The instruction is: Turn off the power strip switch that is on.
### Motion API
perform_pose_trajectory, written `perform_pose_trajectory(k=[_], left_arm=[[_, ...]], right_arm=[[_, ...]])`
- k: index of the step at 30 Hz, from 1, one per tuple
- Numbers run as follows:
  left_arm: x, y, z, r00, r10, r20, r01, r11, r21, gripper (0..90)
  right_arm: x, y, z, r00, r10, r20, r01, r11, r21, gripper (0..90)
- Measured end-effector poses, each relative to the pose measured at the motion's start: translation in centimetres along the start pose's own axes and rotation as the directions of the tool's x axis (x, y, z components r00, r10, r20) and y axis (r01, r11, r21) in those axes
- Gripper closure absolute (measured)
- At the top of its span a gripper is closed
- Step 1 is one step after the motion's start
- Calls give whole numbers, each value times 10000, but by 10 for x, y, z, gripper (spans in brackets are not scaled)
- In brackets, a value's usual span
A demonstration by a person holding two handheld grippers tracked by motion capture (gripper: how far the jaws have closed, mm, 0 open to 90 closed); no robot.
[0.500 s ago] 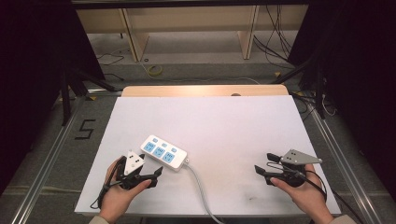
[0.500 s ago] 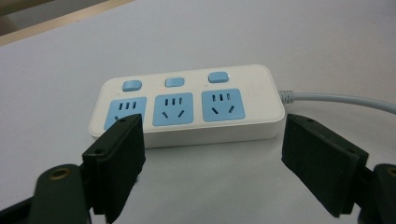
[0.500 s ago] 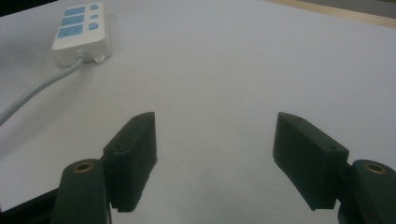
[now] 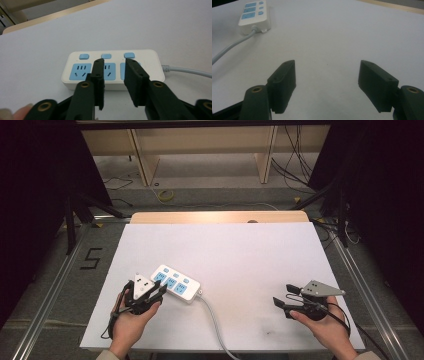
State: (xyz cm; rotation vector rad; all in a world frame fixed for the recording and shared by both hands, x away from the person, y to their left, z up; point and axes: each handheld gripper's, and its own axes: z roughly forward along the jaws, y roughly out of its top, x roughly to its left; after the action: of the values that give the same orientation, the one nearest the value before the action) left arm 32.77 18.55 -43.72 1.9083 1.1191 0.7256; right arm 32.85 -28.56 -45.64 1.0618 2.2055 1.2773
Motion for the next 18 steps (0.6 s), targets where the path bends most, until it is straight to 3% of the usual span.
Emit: perform_pose_trajectory(k=[6,18], left_arm=[[1,9,1,10000,52,-81,-51,10000,69,895],[1,24,20,9998,-151,-86,155,9985,517,897]], right_arm=[[0,0,0,10000,3,-1,-3,10000,38,308],[0,-1,-1,10000,-8,17,8,10000,46,310]])
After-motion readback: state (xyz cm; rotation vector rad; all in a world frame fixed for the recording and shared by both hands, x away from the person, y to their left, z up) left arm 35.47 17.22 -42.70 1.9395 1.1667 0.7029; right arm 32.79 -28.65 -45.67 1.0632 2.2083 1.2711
